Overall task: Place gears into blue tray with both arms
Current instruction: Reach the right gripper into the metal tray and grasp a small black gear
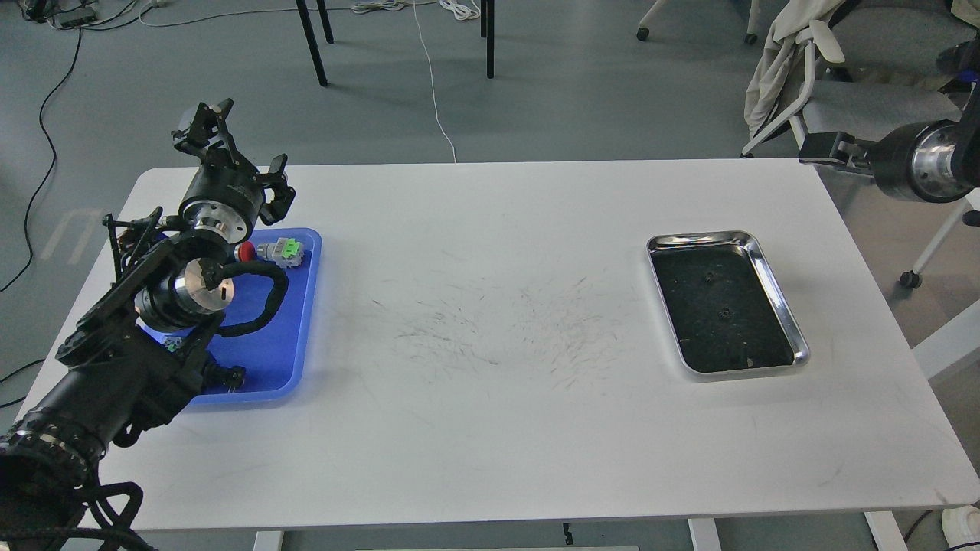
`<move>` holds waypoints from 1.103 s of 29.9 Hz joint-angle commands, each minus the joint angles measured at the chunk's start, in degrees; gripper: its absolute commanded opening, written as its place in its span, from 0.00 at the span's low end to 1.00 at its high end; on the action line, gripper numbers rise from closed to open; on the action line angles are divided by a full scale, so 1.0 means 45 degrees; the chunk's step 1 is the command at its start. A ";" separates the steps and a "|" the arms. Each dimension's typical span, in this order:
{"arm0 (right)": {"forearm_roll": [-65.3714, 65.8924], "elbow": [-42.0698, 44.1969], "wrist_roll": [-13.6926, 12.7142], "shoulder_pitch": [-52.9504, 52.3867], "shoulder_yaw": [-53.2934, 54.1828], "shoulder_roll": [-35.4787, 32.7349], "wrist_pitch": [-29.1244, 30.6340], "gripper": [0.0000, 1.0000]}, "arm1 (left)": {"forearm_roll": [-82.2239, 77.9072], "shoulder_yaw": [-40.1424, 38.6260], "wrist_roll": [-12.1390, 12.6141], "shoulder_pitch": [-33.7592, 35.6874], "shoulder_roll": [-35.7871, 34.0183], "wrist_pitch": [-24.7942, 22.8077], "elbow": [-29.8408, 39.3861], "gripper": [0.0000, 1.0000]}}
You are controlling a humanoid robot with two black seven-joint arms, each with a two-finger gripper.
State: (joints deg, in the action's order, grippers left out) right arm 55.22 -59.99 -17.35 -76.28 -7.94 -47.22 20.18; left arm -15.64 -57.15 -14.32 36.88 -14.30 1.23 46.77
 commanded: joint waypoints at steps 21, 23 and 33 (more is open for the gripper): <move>0.0502 0.1690 0.0164 0.0661 -0.2708 0.4145 -0.0130 0.97 | -0.0001 0.0141 -0.0002 -0.0031 0.0327 0.0000 -0.0004 0.98; 0.0502 0.1963 0.0164 0.0778 -0.2708 0.4321 -0.0130 0.97 | -0.0001 0.0141 -0.0002 -0.0011 0.0288 0.0000 -0.0023 0.98; 0.0443 0.3740 0.0339 0.1501 -0.2552 0.5727 -0.0714 0.95 | -0.0001 0.0141 -0.0002 0.0067 0.0288 0.0000 -0.0062 0.98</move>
State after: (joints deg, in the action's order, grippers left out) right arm 57.28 -45.30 -16.13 -70.14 -19.48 -23.32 18.46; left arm -15.65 -56.51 -14.35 37.14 -13.00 1.23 46.53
